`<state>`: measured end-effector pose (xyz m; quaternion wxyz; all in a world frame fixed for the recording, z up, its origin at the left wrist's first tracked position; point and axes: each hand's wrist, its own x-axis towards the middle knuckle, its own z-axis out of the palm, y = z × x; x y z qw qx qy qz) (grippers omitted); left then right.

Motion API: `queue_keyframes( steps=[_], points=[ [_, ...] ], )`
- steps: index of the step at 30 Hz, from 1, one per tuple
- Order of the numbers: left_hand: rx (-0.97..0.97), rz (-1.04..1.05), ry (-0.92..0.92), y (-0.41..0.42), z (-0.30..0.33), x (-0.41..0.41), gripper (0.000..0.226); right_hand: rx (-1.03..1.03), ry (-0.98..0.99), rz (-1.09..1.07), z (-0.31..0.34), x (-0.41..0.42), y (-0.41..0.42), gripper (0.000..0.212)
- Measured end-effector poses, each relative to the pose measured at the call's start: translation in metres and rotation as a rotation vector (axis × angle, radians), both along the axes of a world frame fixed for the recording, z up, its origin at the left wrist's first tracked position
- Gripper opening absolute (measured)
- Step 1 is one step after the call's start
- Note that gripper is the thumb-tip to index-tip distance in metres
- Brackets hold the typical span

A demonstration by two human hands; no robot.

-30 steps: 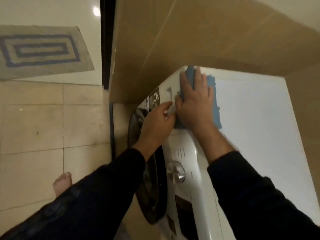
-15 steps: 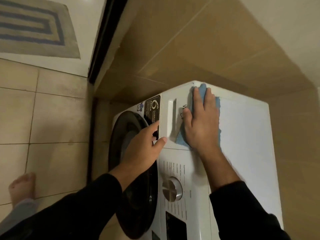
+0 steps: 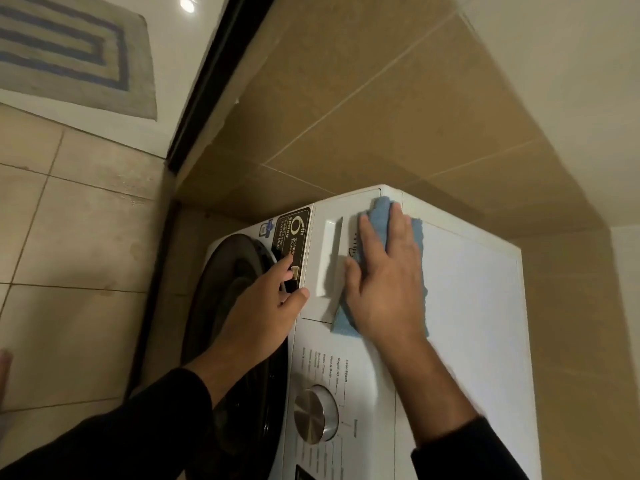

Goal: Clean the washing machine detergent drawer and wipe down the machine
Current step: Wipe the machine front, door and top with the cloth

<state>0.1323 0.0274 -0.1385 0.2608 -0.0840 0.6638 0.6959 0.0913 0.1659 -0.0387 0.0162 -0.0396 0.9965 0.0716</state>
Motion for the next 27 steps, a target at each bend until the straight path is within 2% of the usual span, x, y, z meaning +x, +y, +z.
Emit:
queue_keyframes(
  steps=[5, 9, 12, 15, 18, 22, 24, 27],
  points=[
    [0.000, 0.013, -0.035, -0.001, -0.005, -0.001, 0.056, 0.292, -0.005, 0.000, -0.007, -0.061, -0.016, 0.063],
    [0.030, 0.049, -0.088, -0.004, -0.012, 0.002, 0.051, 0.642, -0.134, 0.070, -0.015, -0.084, -0.032, 0.060],
    [0.080, 0.094, -0.138, -0.006, -0.015, 0.006, 0.054, 0.797, -0.259, 0.172, -0.023, -0.080, -0.044, 0.061],
    [0.092, 0.117, -0.145, -0.011, -0.017, 0.006, 0.048, 0.837, -0.394, 0.273, -0.017, -0.046, -0.043, 0.065],
    [0.127, 0.151, -0.174, -0.015, -0.019, 0.002, 0.046, 0.789, -0.417, 0.233, -0.001, -0.026, -0.037, 0.066],
    [0.184, 0.172, -0.209, -0.017, -0.022, 0.000, 0.040, 0.866, -0.337, 0.171, -0.017, -0.060, -0.047, 0.065],
    [0.195, 0.201, -0.210, -0.020, -0.025, 0.000, 0.041, 0.905, -0.377, 0.159, -0.036, -0.081, -0.058, 0.063],
    [0.196, 0.217, -0.225, -0.026, -0.029, -0.002, 0.054, 0.989, -0.466, 0.199, -0.062, -0.084, -0.069, 0.064]
  ],
)
